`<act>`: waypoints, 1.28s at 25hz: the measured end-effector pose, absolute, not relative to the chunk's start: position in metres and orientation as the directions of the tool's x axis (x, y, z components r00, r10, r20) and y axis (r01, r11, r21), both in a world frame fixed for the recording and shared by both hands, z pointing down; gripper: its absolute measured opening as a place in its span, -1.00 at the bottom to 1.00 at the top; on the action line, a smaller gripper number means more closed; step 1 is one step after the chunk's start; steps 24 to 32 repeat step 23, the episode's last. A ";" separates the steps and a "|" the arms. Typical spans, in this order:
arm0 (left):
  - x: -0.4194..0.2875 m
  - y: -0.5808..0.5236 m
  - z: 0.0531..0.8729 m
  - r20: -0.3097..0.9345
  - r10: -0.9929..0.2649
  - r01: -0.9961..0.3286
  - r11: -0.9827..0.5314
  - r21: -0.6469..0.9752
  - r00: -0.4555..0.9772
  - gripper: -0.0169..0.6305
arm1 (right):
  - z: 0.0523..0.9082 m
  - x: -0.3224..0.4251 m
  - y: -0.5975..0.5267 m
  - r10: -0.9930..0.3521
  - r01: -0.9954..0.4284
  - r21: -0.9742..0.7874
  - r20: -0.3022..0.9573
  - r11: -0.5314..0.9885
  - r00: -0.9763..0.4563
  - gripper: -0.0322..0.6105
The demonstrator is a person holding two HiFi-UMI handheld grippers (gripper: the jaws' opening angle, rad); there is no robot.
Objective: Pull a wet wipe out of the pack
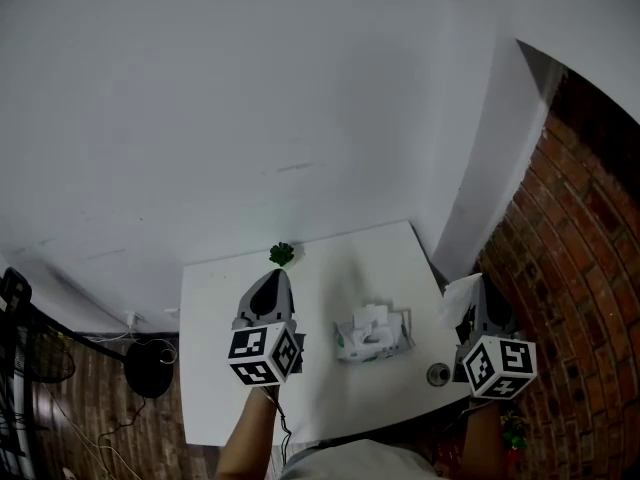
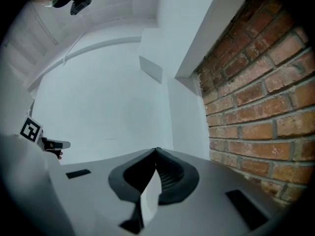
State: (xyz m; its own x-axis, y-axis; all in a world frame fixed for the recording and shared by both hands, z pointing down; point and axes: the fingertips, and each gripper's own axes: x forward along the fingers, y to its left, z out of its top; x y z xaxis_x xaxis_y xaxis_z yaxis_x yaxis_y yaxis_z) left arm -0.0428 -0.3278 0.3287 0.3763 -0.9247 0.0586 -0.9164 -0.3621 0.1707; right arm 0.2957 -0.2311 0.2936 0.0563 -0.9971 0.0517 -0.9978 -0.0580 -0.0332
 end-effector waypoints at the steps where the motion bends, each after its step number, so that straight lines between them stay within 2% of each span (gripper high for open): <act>1: -0.043 -0.328 0.329 0.060 -0.925 -0.917 -0.361 0.171 0.376 -0.95 | 0.294 0.296 -0.232 -0.997 -0.998 -0.038 0.052 -0.058 0.056 -0.90; 32: -0.056 -0.330 0.338 0.084 -0.932 -0.926 -0.335 0.175 0.353 -0.95 | 0.292 0.293 -0.240 -0.998 -0.998 -0.052 0.047 -0.047 0.044 -0.90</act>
